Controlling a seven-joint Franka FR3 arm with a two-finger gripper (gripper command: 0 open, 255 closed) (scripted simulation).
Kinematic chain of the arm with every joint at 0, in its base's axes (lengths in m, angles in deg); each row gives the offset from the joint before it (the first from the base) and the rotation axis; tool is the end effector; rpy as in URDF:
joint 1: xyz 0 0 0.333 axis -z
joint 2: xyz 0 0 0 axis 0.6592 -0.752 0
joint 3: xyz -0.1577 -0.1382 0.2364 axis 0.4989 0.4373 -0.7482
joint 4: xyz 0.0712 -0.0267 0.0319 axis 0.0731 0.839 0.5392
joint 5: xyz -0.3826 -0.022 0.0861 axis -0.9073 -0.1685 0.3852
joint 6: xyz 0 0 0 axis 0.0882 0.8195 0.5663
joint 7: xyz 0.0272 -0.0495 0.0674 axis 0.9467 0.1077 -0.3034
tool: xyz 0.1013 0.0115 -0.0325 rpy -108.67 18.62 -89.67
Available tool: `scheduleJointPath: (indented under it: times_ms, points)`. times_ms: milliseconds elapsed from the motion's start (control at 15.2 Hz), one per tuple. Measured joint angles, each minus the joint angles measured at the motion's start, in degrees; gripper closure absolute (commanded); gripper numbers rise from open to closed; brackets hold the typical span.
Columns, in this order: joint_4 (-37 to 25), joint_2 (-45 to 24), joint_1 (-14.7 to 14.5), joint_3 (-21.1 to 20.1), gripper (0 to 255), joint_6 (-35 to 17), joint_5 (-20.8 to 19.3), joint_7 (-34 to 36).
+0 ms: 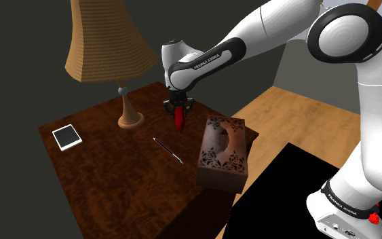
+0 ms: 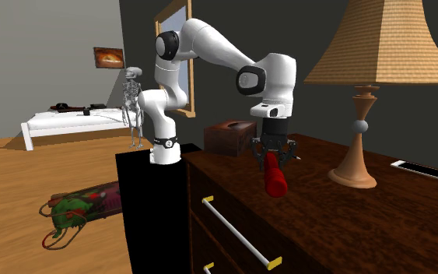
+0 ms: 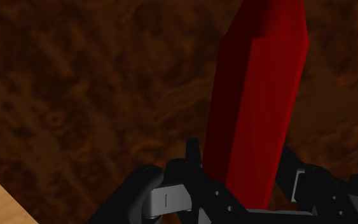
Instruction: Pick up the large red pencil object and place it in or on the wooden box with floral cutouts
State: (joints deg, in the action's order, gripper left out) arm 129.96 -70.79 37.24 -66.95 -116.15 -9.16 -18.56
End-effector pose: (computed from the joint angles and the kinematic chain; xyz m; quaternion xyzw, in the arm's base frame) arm 0.6562 0.1686 0.3218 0.9574 -0.2873 0.0139 0.0261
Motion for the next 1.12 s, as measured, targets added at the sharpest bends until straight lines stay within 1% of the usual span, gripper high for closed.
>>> scheduleJointPath:
  times_ms: [396, 924, 1122]
  points:
    - [-0.04, 0.21, 0.05, -0.03, 255, 0.25, 0.07, -0.09]
    - [-1.87, 2.87, 0.29, -0.46, 255, 4.63, 0.94, -0.85]
    - [-3.5, 3.38, 0.19, -0.6, 255, 6.76, 1.18, -1.02]
